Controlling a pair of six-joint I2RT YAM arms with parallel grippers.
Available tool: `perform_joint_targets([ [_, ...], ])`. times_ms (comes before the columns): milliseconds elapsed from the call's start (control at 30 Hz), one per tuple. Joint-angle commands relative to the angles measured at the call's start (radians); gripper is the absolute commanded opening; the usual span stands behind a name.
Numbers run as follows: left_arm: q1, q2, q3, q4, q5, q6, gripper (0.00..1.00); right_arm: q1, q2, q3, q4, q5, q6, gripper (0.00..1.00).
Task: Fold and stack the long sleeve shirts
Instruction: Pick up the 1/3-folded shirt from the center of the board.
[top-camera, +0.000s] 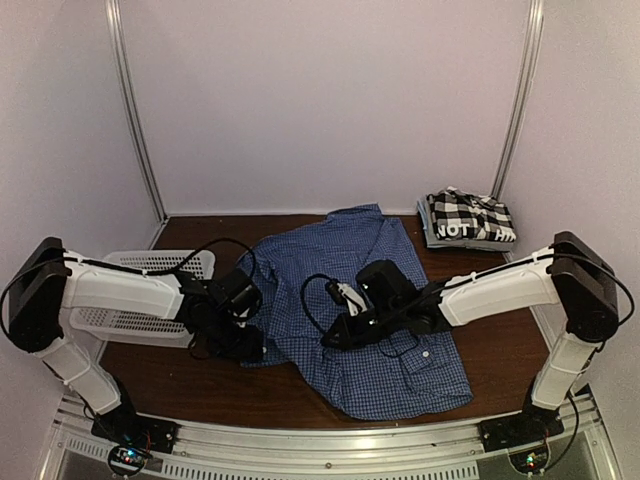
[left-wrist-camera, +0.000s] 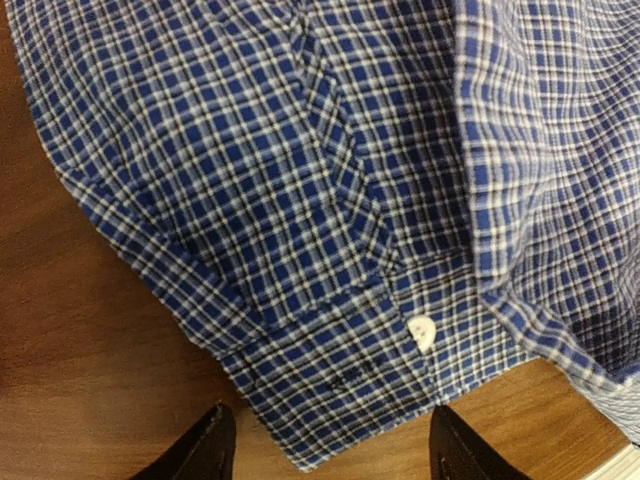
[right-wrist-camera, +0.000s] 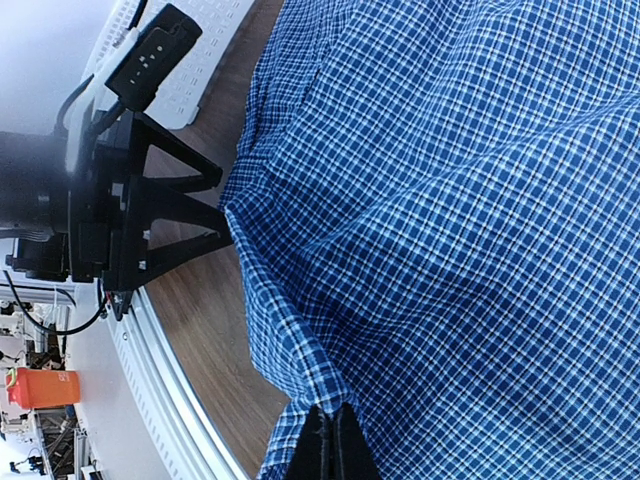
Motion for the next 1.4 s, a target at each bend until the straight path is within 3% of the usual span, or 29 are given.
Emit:
perform_joint_targets([
  [0, -0.014, 0.044, -0.011, 0.046, -0.023, -0.024, 0.68, -0.004, -0.048, -0.019, 0.027, 0.03, 0.001, 0.0],
  [233, -0.035, 0.095, 0.003, 0.031, -0.077, -0.034, 0.66, -0.004, -0.05, -0.017, 0.031, 0.03, 0.001, 0.0],
  [333, -0.035, 0.093, 0.008, 0.031, -0.095, -0.041, 0.51, -0.004, -0.048, -0.015, 0.032, 0.029, -0.001, 0.0],
  [500, -0.035, 0.062, 0.068, -0.024, -0.154, -0.042, 0.15, -0.004, -0.046, -0.008, 0.021, 0.034, -0.012, 0.0],
  [600, -0.035, 0.027, 0.133, -0.083, -0.218, -0.035, 0.0, -0.003, -0.041, 0.0, 0.009, 0.034, -0.02, 0.0],
  [800, -0.026, -0.051, 0.365, -0.232, -0.386, 0.013, 0.0, 0.018, -0.032, 0.032, -0.017, 0.044, -0.038, 0.0],
  [933, 0.035, -0.08, 0.546, -0.279, -0.448, 0.096, 0.0, 0.043, -0.025, 0.068, -0.035, 0.062, -0.057, 0.0],
  [1367, 0.404, 0.005, 0.876, -0.101, -0.276, 0.415, 0.0, 0.162, 0.037, 0.219, -0.121, 0.143, -0.064, 0.0],
])
